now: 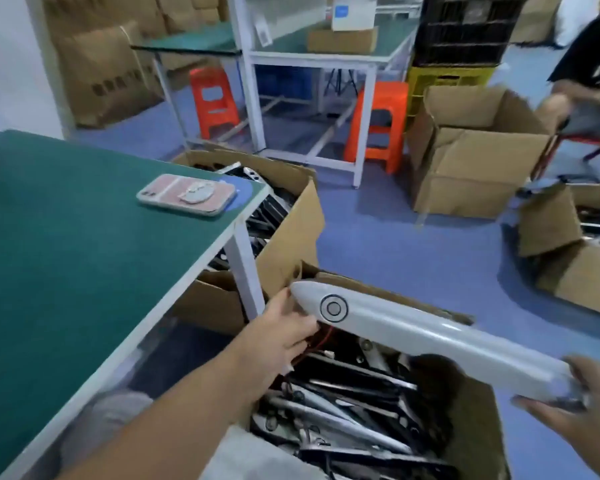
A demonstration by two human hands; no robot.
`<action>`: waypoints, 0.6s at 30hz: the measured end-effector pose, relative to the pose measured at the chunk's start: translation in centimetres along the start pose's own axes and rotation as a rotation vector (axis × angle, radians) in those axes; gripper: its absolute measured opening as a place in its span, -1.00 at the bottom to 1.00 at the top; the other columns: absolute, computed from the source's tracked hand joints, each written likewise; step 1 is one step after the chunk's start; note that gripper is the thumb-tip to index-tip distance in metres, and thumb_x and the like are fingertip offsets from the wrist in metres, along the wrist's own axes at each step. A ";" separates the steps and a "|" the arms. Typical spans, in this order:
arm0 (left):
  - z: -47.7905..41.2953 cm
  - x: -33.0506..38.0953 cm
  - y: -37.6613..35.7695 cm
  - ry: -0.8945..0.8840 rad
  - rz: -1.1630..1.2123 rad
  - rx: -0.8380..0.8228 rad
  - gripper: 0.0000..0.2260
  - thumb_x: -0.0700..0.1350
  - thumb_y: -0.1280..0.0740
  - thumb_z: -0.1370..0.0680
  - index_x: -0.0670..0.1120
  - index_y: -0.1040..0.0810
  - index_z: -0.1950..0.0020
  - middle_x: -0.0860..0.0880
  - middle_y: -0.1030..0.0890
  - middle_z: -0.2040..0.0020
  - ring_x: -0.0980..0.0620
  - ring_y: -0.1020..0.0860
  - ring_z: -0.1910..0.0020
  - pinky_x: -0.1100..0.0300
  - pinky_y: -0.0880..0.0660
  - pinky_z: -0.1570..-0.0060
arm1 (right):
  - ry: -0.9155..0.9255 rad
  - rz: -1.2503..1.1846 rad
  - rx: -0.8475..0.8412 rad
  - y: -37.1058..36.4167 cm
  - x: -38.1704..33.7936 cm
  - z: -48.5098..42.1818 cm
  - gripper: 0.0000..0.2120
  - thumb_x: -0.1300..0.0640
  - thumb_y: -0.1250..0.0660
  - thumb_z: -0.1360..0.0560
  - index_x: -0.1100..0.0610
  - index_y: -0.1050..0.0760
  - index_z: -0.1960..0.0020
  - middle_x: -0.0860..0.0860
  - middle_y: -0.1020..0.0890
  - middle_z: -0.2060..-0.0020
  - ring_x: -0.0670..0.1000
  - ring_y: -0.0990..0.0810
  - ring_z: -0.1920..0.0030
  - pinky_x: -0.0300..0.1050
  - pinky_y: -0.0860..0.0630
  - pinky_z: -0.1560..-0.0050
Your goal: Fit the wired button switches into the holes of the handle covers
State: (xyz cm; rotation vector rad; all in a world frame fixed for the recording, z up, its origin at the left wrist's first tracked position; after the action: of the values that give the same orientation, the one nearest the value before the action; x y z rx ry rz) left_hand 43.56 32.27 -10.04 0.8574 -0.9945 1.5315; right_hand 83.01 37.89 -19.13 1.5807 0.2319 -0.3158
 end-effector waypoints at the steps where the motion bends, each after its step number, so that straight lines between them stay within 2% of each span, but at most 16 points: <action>1: -0.5 -1.2 0.0 0.043 -0.079 -0.005 -0.67 -0.22 -0.26 -0.60 0.20 -0.35 -0.20 0.13 -0.53 -0.12 0.10 -0.50 -0.16 0.19 -0.40 -0.16 | 0.022 0.032 -0.010 0.0 -0.9 0.4 -0.33 -0.12 -0.69 0.15 0.06 -0.46 0.18 0.11 -0.53 0.39 0.24 -0.54 0.34 0.08 -0.48 0.33; 2: -0.6 -2.2 0.3 0.094 -0.159 0.004 -0.65 -0.21 -0.26 -0.60 0.17 -0.31 -0.26 0.13 -0.51 -0.13 0.09 -0.49 -0.17 0.20 -0.41 -0.16 | 0.080 0.036 -0.104 0.0 -2.4 1.0 -0.31 -0.15 -0.68 0.12 0.11 -0.52 0.12 0.16 -0.57 0.31 0.28 -0.56 0.26 0.13 -0.50 0.26; 3: -0.6 -2.8 0.7 0.153 -0.243 0.001 -0.58 -0.20 -0.25 -0.61 0.10 -0.25 -0.39 0.07 -0.49 -0.22 0.04 -0.47 -0.22 0.19 -0.41 -0.18 | 0.063 0.054 -0.128 -1.2 -2.8 1.9 -0.24 -0.28 -0.61 0.03 0.14 -0.56 -0.01 0.18 -0.61 0.16 0.31 -0.57 0.11 0.18 -0.51 0.15; 4: -0.4 -3.2 1.3 0.219 -0.306 -0.017 -0.52 -0.19 -0.25 -0.61 0.00 -0.17 -0.48 0.00 -0.43 -0.35 0.00 -0.42 -0.32 0.21 -0.38 -0.22 | 0.063 0.116 -0.175 -2.7 -3.3 2.8 -0.07 -0.48 -0.41 -0.06 0.12 -0.52 -0.22 0.16 -0.59 -0.08 0.31 -0.53 -0.10 0.21 -0.48 -0.01; 5: 0.2 -3.7 2.1 0.262 -0.349 -0.038 -0.48 -0.17 -0.24 -0.61 -0.06 -0.12 -0.52 -0.04 -0.34 -0.44 -0.02 -0.36 -0.39 0.25 -0.34 -0.24 | 0.105 0.195 -0.261 -3.9 -3.7 3.3 0.13 -0.61 -0.16 -0.09 0.09 -0.31 -0.45 0.11 -0.43 -0.34 0.25 -0.38 -0.33 0.19 -0.39 -0.20; 6: 1.0 -4.0 3.0 0.271 -0.387 -0.023 -0.49 -0.14 -0.24 -0.62 -0.06 -0.13 -0.53 -0.03 -0.30 -0.47 -0.01 -0.32 -0.41 0.28 -0.32 -0.23 | 0.131 0.223 -0.311 -5.4 -4.1 3.2 0.20 -0.66 0.00 -0.11 0.03 0.04 -0.55 0.03 -0.17 -0.50 0.15 -0.14 -0.49 0.14 -0.25 -0.34; 7: 2.1 -4.1 3.9 0.254 -0.427 0.009 -0.52 -0.10 -0.25 -0.61 -0.02 -0.19 -0.51 0.01 -0.33 -0.46 0.03 -0.34 -0.39 0.26 -0.34 -0.22 | 0.170 0.220 -0.284 -6.6 -4.5 2.9 0.14 -0.64 0.01 -0.18 -0.04 0.32 -0.51 -0.05 0.06 -0.54 0.07 0.08 -0.53 0.10 -0.12 -0.42; 8: 3.2 -4.1 4.8 0.228 -0.482 0.037 -0.57 -0.08 -0.26 -0.61 0.03 -0.27 -0.46 0.08 -0.40 -0.40 0.09 -0.39 -0.34 0.25 -0.37 -0.17 | 0.220 0.216 -0.308 -7.8 -5.2 2.6 0.08 -0.58 -0.06 -0.25 -0.09 0.47 -0.43 -0.09 0.17 -0.53 0.03 0.20 -0.53 0.06 -0.05 -0.45; 9: 4.3 -4.0 5.4 0.196 -0.530 0.062 -0.64 -0.07 -0.27 -0.60 0.08 -0.36 -0.39 0.18 -0.49 -0.30 0.20 -0.45 -0.26 0.30 -0.41 -0.06 | 0.284 0.195 -0.322 -8.5 -6.5 2.5 0.05 -0.53 -0.13 -0.30 -0.12 0.51 -0.40 -0.10 0.20 -0.52 0.01 0.25 -0.52 0.04 -0.02 -0.46; 11: 6.6 -3.2 6.9 0.140 -0.537 0.111 -0.80 -0.11 -0.29 -0.58 0.11 -0.51 -0.17 0.36 -0.62 0.01 0.40 -0.50 -0.08 0.47 -0.43 0.16 | 0.425 0.197 -0.295 -9.4 -10.3 1.8 0.00 -0.47 -0.21 -0.32 -0.18 0.40 -0.43 -0.08 0.10 -0.53 0.01 0.19 -0.52 -0.01 -0.03 -0.47; 12: 8.0 -2.6 7.7 0.104 -0.521 0.111 -0.84 -0.12 -0.32 -0.57 0.11 -0.56 -0.08 0.42 -0.61 0.08 0.43 -0.51 -0.06 0.53 -0.42 0.16 | 0.486 0.164 -0.276 -9.2 -12.8 1.5 -0.03 -0.42 -0.29 -0.31 -0.19 0.23 -0.46 -0.02 -0.04 -0.53 0.05 0.08 -0.53 0.00 -0.07 -0.45; 13: 9.7 -1.5 8.5 0.063 -0.518 0.102 -0.86 -0.05 -0.38 -0.53 0.15 -0.61 -0.05 0.47 -0.58 0.05 0.43 -0.51 -0.08 0.56 -0.41 0.07 | 0.538 0.079 -0.257 -8.4 -15.4 1.5 -0.06 -0.35 -0.41 -0.28 -0.14 0.03 -0.47 0.06 -0.22 -0.48 0.12 -0.09 -0.50 0.04 -0.16 -0.41; 14: 11.3 -0.5 9.2 -0.005 -0.516 0.100 -0.78 0.15 -0.42 -0.45 0.29 -0.59 -0.08 0.48 -0.54 -0.03 0.42 -0.50 -0.12 0.55 -0.39 -0.03 | 0.606 -0.041 -0.180 -7.6 -17.7 1.3 -0.11 -0.27 -0.49 -0.25 -0.07 -0.17 -0.43 0.12 -0.39 -0.37 0.20 -0.29 -0.41 0.10 -0.27 -0.32; 15: 13.3 0.5 10.1 -0.068 -0.520 0.101 -0.61 0.37 -0.41 -0.31 0.45 -0.49 -0.12 0.48 -0.50 -0.12 0.40 -0.48 -0.17 0.53 -0.37 -0.10 | 0.681 -0.118 -0.103 -6.7 -20.2 1.2 -0.20 -0.25 -0.49 -0.26 0.02 -0.32 -0.38 0.12 -0.50 -0.26 0.22 -0.43 -0.31 0.11 -0.35 -0.22; 16: 15.2 1.3 11.1 -0.116 -0.484 0.114 -0.47 0.50 -0.38 -0.18 0.52 -0.41 -0.12 0.44 -0.49 -0.17 0.35 -0.49 -0.20 0.50 -0.38 -0.13 | 0.768 -0.185 -0.037 -5.9 -22.7 1.1 -0.30 -0.30 -0.40 -0.33 0.09 -0.43 -0.32 0.09 -0.55 -0.18 0.18 -0.48 -0.23 0.06 -0.39 -0.17; 18: 19.8 2.6 13.6 -0.141 -0.355 0.151 -0.36 0.48 -0.44 -0.11 0.42 -0.47 -0.16 0.21 -0.59 -0.20 0.14 -0.52 -0.25 0.38 -0.44 -0.16 | 0.917 -0.278 -0.019 -3.8 -27.9 0.8 -0.38 -0.34 -0.19 -0.42 0.11 -0.53 -0.22 -0.03 -0.53 -0.10 0.08 -0.46 -0.14 -0.12 -0.35 -0.15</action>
State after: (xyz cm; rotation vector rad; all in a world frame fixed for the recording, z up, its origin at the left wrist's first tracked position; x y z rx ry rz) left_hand 30.06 13.92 -1.97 1.1934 -0.7813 1.2653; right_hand 55.51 38.59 -13.18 1.5815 1.1605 0.2256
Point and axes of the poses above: each hand's wrist, its own z-axis away from the middle knuckle, its own y-axis out of the back of the hand, x = y × z, the point moved 1 cm from there along -z, towards the middle knuckle
